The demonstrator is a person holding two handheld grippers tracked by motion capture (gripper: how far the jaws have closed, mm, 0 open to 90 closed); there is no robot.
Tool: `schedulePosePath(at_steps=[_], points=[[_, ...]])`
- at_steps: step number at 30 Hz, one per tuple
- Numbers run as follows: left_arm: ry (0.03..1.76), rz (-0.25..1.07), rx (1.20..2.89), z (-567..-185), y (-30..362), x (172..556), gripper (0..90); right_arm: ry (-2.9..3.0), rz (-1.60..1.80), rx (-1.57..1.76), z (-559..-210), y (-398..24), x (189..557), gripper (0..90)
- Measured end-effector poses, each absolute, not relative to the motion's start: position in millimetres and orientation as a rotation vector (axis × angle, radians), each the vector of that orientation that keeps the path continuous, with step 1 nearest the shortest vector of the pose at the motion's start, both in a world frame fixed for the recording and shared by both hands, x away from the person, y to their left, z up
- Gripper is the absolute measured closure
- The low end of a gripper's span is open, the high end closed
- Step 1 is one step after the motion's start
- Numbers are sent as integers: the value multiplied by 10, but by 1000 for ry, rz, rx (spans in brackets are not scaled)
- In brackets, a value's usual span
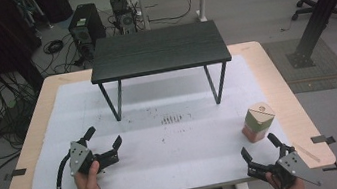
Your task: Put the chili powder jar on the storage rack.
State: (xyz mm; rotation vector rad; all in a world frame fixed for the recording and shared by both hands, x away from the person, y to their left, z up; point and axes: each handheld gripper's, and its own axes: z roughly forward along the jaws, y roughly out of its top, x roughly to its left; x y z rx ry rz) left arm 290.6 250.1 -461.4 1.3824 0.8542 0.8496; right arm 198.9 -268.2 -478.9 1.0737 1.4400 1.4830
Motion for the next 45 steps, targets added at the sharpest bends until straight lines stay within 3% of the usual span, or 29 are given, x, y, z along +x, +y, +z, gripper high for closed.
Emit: schedulePosePath(at_steps=[45], points=[[855, 850, 1382, -4614, 2501, 2906, 4, 1432, 1470, 1090, -4786, -2895, 2252, 21]])
